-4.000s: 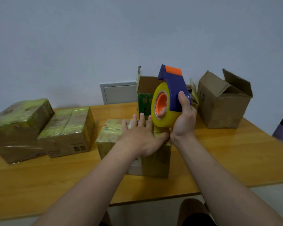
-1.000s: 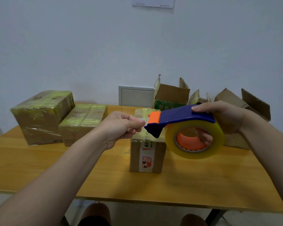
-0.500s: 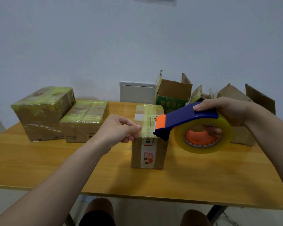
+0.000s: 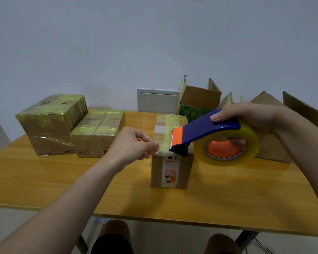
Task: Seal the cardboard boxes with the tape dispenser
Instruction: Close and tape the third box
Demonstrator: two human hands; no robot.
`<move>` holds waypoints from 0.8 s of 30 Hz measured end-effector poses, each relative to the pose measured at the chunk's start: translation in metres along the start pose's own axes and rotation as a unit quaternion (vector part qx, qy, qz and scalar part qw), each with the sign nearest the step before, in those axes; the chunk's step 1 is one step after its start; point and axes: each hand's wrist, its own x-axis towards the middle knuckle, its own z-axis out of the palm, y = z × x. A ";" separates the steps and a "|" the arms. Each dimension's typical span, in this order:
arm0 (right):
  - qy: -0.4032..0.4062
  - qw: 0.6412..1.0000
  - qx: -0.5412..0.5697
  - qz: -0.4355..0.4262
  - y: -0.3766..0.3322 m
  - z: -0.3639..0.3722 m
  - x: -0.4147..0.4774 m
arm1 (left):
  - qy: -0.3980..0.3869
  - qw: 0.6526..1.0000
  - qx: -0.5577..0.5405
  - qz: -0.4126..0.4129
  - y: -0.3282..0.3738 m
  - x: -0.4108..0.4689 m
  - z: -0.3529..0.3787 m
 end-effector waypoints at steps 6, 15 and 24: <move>0.003 1.000 0.002 0.005 0.004 0.000 0.004 | 0.007 1.000 0.030 -0.004 0.000 0.002 0.000; -0.001 1.000 -0.011 0.006 0.004 -0.002 0.009 | -0.047 0.997 0.034 -0.053 -0.002 0.008 -0.005; -0.008 0.999 -0.031 -0.001 0.003 -0.001 0.013 | -0.051 0.987 0.150 -0.027 0.007 0.026 -0.005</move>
